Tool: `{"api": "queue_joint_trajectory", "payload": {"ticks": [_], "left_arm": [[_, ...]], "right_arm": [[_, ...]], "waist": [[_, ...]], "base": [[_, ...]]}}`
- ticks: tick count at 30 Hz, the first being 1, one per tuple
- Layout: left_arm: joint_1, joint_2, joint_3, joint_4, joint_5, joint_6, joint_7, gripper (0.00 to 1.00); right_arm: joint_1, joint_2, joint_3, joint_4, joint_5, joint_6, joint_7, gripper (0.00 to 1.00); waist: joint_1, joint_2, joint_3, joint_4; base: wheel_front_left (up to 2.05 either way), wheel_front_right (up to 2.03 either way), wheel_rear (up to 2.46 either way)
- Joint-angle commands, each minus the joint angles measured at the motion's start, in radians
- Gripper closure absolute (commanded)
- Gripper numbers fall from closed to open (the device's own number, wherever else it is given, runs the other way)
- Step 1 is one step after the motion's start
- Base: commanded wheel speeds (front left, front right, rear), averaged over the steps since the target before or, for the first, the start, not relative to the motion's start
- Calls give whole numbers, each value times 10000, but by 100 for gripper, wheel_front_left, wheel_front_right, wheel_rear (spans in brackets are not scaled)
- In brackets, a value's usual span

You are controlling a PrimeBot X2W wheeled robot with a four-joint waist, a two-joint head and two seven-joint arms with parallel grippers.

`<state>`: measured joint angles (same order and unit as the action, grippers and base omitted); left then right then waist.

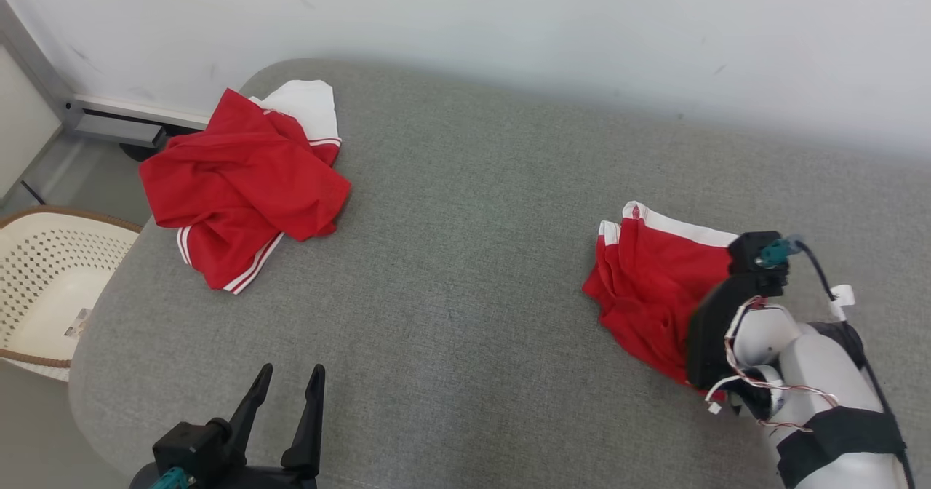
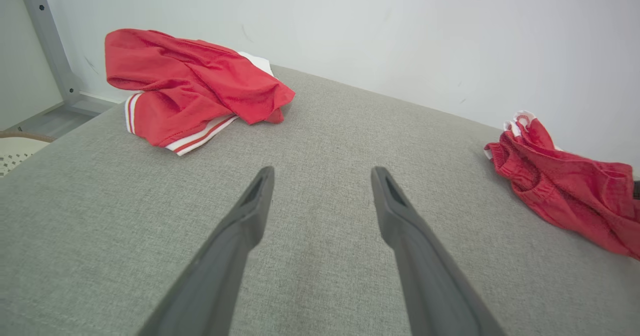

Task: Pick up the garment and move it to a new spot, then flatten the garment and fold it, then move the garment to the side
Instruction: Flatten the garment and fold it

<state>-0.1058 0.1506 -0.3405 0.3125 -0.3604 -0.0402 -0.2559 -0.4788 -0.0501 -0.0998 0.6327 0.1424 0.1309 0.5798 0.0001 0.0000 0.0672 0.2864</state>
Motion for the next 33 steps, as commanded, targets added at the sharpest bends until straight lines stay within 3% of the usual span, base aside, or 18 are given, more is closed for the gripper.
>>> {"api": "queue_joint_trajectory", "payload": {"ticks": [1,16,22,24,25,26,33], "left_arm": [[-74,40,7,31,-127,1,-29,0],[-58,71,-32,60,-145,95,-76,0],[-58,106,-54,101,-168,80,-91,0],[8,130,-39,93,-182,108,-94,0],[46,138,-32,86,-182,114,-96,0],[83,150,-27,81,-184,115,-97,0],[298,288,25,-56,-221,195,-83,0]], "right_arm": [[-105,-23,280,89,239,-3,-47,100],[-397,-19,3921,-408,2225,-5,-146,100],[-670,-24,4926,-882,3032,-5,-292,100],[-769,-23,4939,-1042,3081,-5,-373,78],[-789,-21,4860,-1088,3078,-5,-389,23],[-824,-27,4781,-1168,2990,-5,-404,0],[-819,-26,3628,-1611,2291,-5,-267,0]], "waist": [[-1,0,4,57],[-1,0,-97,-61],[-1,0,-153,-9],[-1,0,-204,-6],[-1,0,-231,-10],[-1,0,-270,-17],[-1,0,-478,-217]], "base": [[0,0,0],[0,0,0],[0,0,0],[0,0,0],[0,0,0],[0,0,0],[0,0,0]]}}
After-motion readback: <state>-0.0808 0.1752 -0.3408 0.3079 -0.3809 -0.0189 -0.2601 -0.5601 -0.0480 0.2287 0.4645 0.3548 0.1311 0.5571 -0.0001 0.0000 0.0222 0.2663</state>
